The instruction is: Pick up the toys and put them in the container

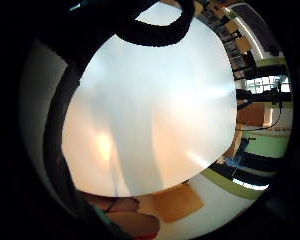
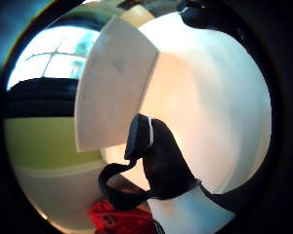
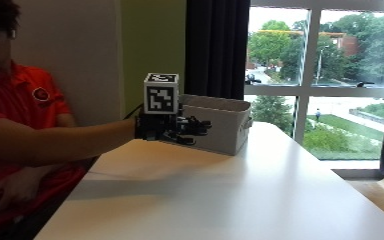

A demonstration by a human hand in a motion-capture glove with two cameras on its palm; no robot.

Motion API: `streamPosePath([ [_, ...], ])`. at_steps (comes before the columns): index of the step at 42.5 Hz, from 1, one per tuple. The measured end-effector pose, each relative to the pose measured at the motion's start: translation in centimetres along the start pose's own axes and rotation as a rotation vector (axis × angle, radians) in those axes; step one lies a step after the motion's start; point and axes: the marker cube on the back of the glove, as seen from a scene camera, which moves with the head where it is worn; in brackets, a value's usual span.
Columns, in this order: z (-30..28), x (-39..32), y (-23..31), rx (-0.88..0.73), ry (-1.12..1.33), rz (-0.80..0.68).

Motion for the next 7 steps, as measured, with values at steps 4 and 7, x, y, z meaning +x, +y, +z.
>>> streamPosePath([
  [4, -0.19, -0.09, 0.12, 0.004, 0.007, -0.01],
  [7, -0.49, -0.15, 0.27, 0.003, -0.008, -0.02],
])
